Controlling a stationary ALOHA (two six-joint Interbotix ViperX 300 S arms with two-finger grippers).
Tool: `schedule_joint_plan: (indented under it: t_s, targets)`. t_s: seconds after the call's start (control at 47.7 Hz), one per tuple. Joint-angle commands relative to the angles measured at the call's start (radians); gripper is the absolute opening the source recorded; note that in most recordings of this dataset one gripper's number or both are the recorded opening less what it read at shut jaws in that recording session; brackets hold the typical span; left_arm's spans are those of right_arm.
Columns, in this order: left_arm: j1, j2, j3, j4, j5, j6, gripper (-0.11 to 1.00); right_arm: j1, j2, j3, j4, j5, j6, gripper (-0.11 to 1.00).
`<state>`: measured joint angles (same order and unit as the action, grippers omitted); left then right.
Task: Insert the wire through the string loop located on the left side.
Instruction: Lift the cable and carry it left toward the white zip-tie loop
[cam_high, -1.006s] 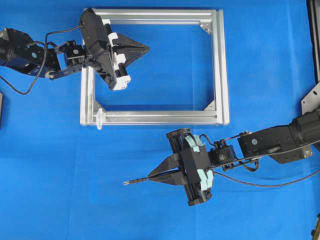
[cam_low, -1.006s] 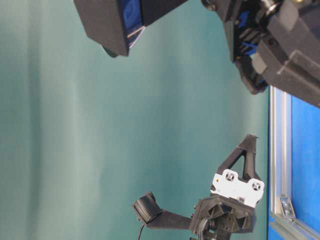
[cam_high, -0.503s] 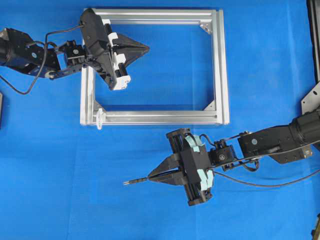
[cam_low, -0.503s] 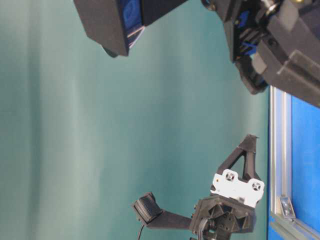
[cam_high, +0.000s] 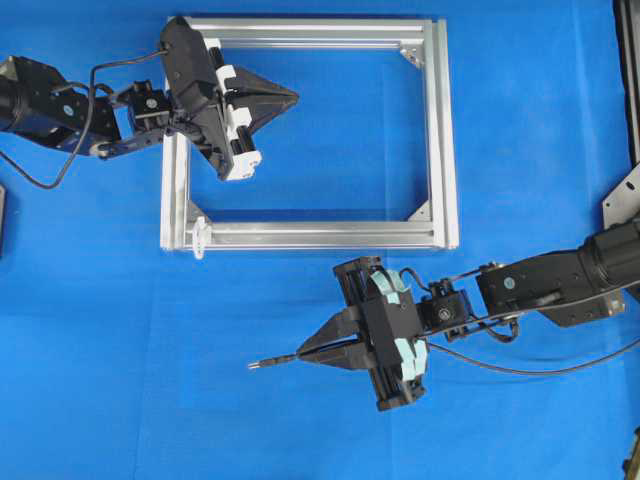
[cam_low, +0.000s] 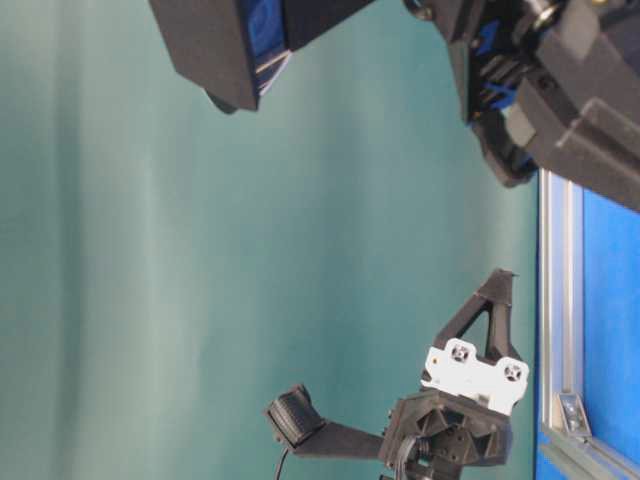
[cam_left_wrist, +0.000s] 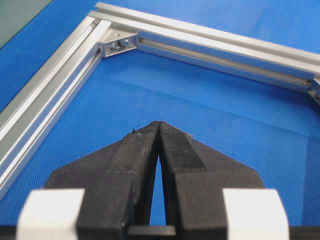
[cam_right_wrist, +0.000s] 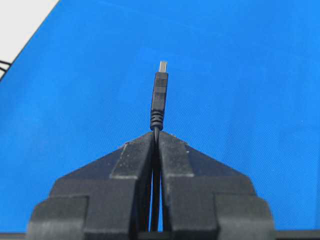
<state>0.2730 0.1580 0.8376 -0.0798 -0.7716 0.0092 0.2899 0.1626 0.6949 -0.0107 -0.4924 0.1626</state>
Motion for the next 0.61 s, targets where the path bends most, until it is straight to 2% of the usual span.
schedule_joint_plan:
  t_s: [0.0,0.252,0.587]
  targets:
    - [0.0,-0.034,-0.008,0.002,-0.006,0.0,0.0,-0.021,-0.037,-0.005,-0.002,-0.008,0.0,0.0]
    - [0.0,-0.034,-0.006,0.003,-0.006,0.0,0.0,-0.092,-0.061,0.041,-0.002,-0.008,-0.035,0.0]
    - [0.0,-0.035,-0.003,0.003,-0.005,0.0,0.0,-0.215,-0.091,0.101,-0.002,-0.015,-0.038,0.0]
